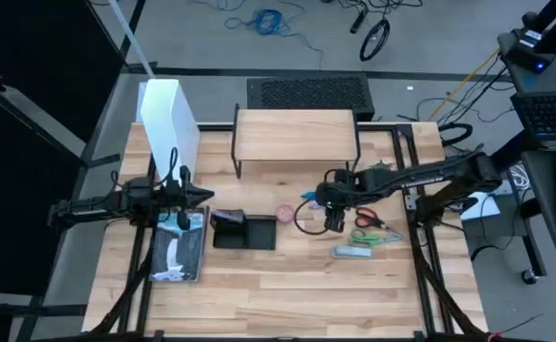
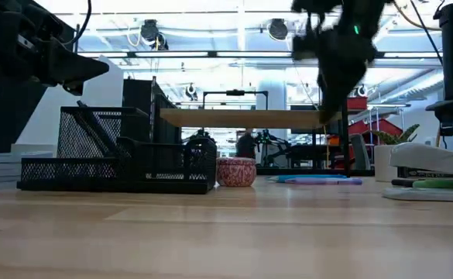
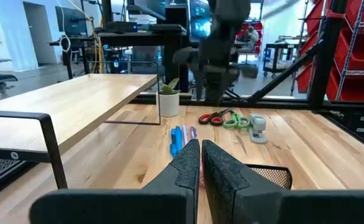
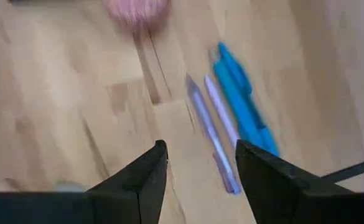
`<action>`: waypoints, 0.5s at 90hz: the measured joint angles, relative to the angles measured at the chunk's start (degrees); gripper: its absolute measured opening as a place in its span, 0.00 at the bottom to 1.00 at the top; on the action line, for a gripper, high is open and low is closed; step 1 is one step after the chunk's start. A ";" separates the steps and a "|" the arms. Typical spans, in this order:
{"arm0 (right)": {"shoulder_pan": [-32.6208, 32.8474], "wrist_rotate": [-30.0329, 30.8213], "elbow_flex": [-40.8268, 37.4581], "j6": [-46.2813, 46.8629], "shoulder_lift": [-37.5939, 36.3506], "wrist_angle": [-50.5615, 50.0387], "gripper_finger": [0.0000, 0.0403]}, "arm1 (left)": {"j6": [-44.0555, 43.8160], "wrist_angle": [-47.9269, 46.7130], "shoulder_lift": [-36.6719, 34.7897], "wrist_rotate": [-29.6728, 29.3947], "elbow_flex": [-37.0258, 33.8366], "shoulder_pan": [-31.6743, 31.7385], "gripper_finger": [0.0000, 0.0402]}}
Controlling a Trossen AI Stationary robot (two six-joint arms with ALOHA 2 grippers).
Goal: Stock shelves
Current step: Put the purple pen into the desk organizer
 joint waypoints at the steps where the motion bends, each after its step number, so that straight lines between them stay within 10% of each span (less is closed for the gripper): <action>1: 0.00 -0.02 -0.69 0.01 0.00 0.74 0.42 | 0.01 0.00 0.00 0.00 -0.01 -0.01 0.01; 45: -1.80 1.42 -11.52 -11.92 0.02 16.45 0.42 | 0.02 0.00 0.00 0.00 0.00 -0.02 0.01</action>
